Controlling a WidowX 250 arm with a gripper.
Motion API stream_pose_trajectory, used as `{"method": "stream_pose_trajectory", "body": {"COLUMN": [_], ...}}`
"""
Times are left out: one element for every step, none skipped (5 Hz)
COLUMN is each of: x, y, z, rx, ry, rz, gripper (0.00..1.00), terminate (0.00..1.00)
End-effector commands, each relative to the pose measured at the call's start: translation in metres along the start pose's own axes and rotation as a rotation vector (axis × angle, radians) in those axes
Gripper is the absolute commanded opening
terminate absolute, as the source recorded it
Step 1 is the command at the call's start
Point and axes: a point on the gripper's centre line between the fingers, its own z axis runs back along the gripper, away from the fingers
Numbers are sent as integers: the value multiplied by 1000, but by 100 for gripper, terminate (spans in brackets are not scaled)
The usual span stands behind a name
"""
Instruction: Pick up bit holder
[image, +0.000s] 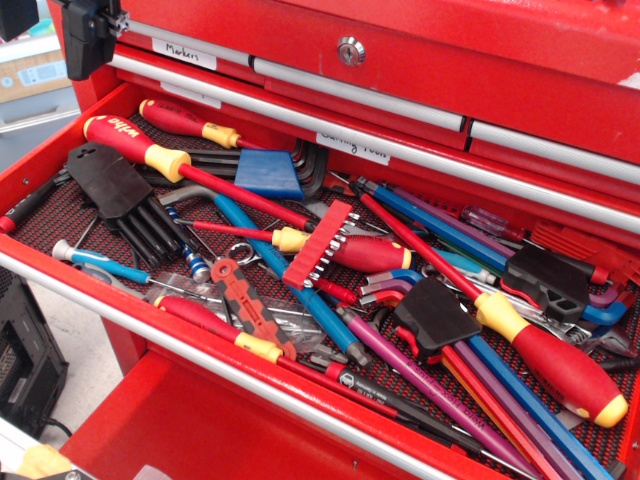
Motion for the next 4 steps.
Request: {"method": "stream_pose_trajectory", "body": {"x": [0,19,35,42], "y": [0,-39,-79,-121], "z": [0,0,8,-1], "rx": [0,-40,-68,-54], "ry": [0,-57,-90,-146], "rz": [0,-1,6,29], "gripper": [100,100,100,100], "terminate": [0,0,0,0]}}
